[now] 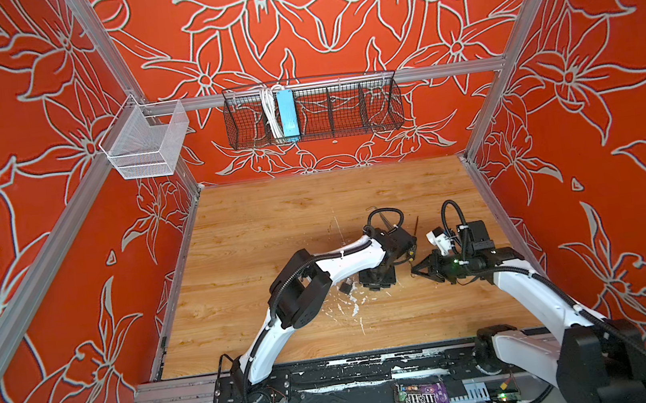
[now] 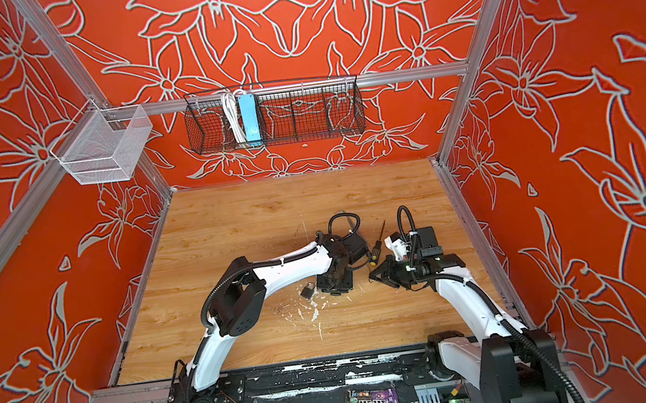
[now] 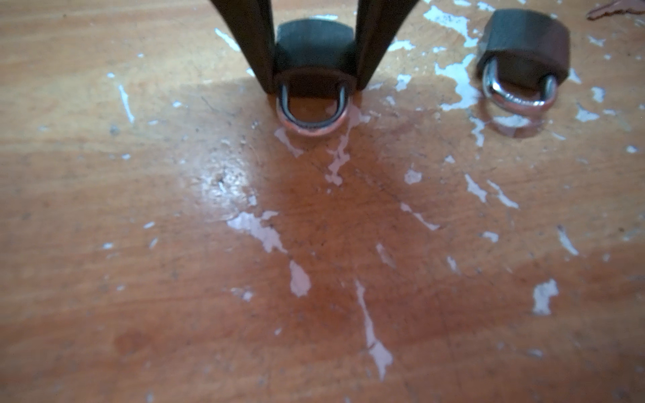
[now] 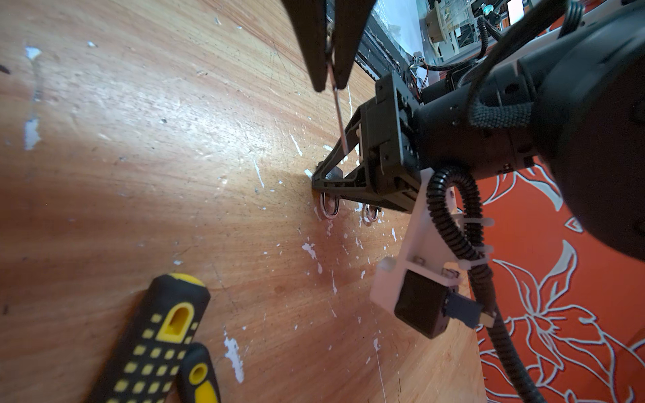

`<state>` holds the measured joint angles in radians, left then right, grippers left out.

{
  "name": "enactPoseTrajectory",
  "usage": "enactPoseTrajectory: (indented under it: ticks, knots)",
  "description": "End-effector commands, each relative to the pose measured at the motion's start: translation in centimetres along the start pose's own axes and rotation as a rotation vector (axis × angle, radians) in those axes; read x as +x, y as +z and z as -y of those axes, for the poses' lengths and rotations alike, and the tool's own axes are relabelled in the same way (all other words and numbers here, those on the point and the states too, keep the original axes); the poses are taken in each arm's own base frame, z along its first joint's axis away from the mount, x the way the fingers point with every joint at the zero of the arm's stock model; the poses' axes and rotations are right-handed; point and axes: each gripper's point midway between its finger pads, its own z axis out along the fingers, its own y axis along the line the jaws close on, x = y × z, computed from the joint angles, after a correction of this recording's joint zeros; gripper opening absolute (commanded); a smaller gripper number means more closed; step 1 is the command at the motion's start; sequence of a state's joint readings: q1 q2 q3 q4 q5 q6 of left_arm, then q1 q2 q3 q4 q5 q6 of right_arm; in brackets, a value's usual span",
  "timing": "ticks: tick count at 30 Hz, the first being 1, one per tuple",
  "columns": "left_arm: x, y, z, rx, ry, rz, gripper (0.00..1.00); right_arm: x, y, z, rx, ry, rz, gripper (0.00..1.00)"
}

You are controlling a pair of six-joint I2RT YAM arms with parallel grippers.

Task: Unlock with the key
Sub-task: 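Close the left gripper on the padlock body, shackle facing up, then lift the padlock with the left gripper while the right gripper brings the key closer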

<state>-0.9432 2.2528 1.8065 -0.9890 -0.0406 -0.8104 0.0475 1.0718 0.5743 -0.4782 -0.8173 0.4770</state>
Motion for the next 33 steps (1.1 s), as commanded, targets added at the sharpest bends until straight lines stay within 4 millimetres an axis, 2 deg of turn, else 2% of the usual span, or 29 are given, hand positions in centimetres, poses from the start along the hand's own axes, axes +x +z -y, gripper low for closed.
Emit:
enactPoseTrajectory:
  ticks: [1, 7, 12, 17, 24, 26, 33]
  knots:
    - [0.8, 1.3, -1.8, -0.075, -0.021, -0.047, 0.30, 0.6, 0.2, 0.1, 0.000, -0.006, -0.020, 0.00]
    - [-0.3, -1.2, -0.3, 0.052, -0.084, 0.034, 0.21, 0.9, -0.2, -0.2, 0.004, -0.008, -0.016, 0.00]
    - [-1.5, -4.7, -0.4, 0.113, -0.165, 0.129, 0.15, 1.3, -1.2, -0.7, 0.037, -0.041, -0.017, 0.00]
    - [-1.6, -7.8, -0.9, 0.255, -0.277, 0.204, 0.10, 2.0, -1.5, -1.4, 0.071, -0.066, -0.021, 0.00]
    - [-1.7, -11.7, -1.9, 0.425, -0.383, 0.260, 0.03, 3.5, -0.1, -2.8, 0.112, -0.136, -0.027, 0.00]
    - [-1.7, -12.3, -1.7, 0.457, -0.390, 0.250, 0.00, 3.7, 0.3, -3.6, 0.098, -0.160, -0.016, 0.00]
    - [-1.8, -13.4, -1.5, 0.535, -0.481, 0.238, 0.00, 4.0, 2.5, -6.4, -0.011, -0.215, 0.063, 0.00]
